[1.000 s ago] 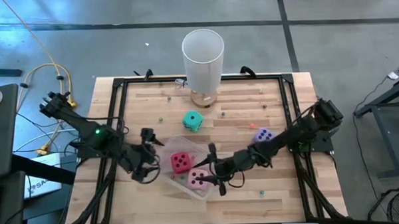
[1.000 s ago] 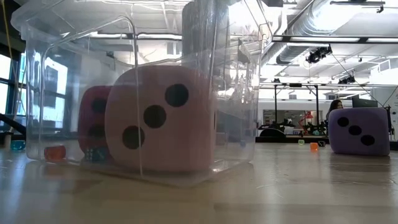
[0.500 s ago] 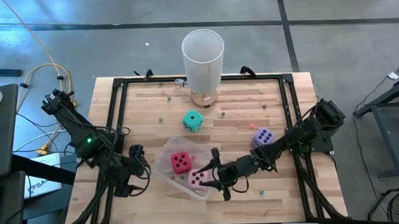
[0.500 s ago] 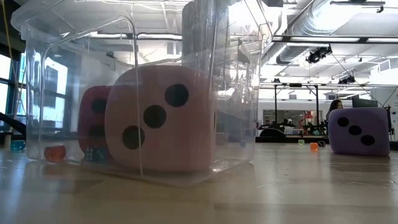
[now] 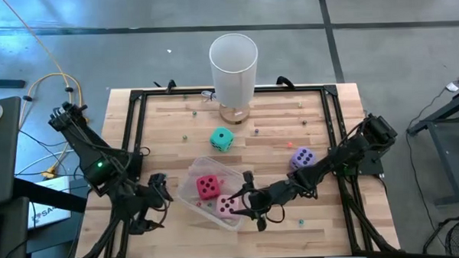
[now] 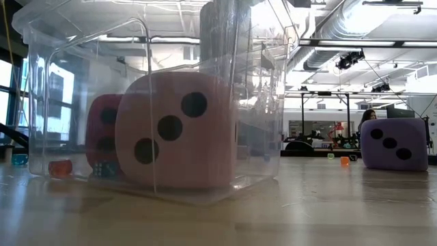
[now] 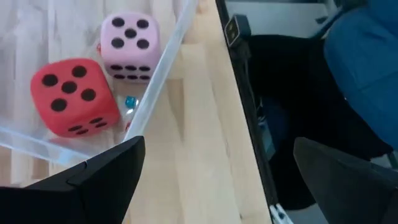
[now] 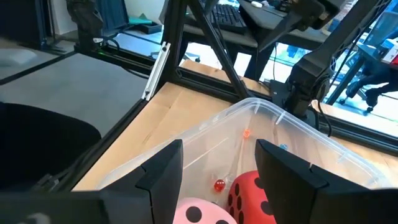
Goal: Pick & Place Dice
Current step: Put the small blue dice into the transparent bin
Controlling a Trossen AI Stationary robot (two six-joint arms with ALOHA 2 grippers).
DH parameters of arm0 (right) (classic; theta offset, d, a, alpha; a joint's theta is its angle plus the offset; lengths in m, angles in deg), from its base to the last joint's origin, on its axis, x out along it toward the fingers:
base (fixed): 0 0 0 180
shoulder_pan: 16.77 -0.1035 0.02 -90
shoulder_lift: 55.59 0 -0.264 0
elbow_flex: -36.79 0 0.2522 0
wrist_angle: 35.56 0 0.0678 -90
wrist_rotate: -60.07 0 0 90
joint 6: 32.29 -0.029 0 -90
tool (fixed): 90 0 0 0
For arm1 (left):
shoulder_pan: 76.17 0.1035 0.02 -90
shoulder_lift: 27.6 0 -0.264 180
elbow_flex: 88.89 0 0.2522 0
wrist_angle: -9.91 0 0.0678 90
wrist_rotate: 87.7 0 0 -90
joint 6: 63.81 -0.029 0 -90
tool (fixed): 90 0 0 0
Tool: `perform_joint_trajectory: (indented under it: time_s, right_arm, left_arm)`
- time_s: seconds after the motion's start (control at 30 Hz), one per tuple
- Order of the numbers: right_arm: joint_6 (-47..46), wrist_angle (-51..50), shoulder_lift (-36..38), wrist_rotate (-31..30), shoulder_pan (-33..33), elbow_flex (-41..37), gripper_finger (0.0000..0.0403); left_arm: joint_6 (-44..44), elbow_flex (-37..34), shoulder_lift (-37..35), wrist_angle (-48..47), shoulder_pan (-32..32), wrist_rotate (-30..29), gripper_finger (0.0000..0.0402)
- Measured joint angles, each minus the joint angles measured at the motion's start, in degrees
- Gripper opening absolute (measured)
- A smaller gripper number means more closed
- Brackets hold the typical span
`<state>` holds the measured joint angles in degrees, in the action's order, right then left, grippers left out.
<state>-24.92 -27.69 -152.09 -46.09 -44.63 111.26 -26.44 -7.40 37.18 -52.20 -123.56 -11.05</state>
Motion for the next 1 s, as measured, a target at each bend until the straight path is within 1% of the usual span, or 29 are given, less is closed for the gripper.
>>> perform_joint_trajectory:
  time_s: [0.07,0.17,0.23,0.3,0.43,0.53,0.6,0.73,0.83,0.93,1.0]
  right_arm:
    - [-0.1,0.0,0.0,0.0,0.0,0.0,0.0192]
    - [-0.12,0.02,0.0,0.0,0.0,0.0,0.0192]
    - [-0.25,0.04,0.0,0.0,0.0,0.0,0.0192]
    - [-0.28,0.09,0.0,0.01,0.0,0.0,0.0192]
    - [-0.31,0.05,-0.02,0.02,-0.04,0.0,0.0192]
    - [-1.48,-0.31,0.0,0.03,-0.07,0.0,0.0192]
    - [-1.57,-0.46,0.0,0.04,-0.07,0.0,0.0192]
    - [-1.57,-0.48,-0.02,0.04,-0.04,0.0,0.0192]
    - [-1.57,-0.48,-0.02,0.04,-0.04,0.0,0.0192]
    - [-1.57,-0.37,-0.02,0.04,-0.04,0.0,0.0192]
    - [-1.57,-0.37,-0.02,0.02,-0.04,0.0,0.0192]
  left_arm:
    - [-0.7,0.0,0.62,0.15,-0.02,-1.89,0.0399]
    - [-6.16,-0.04,2.2,-0.95,-0.02,-5.5,0.0399]
    - [-7.84,-0.04,3.63,-0.88,0.02,-7.95,0.0399]
    - [-9.61,-0.04,5.29,-1.08,0.02,-8.64,0.0399]
    - [-8.89,-0.04,8.9,-1.42,0.13,-10.51,0.0399]
    - [-5.41,-0.04,11.42,-1.55,-0.02,-13.4,0.0399]
    - [-3.37,-0.03,12.69,-2.48,-0.02,-13.8,0.0399]
    - [0.58,-0.04,13.85,-10.34,-0.9,-13.47,0.0399]
    - [7.08,-0.02,13.78,-17.5,-1.9,-13.22,0.0399]
    - [16.62,-0.04,13.81,-23.77,-3.21,-13.15,0.0399]
    - [22.54,-0.04,13.9,-26.35,-3.93,-13.18,0.0399]
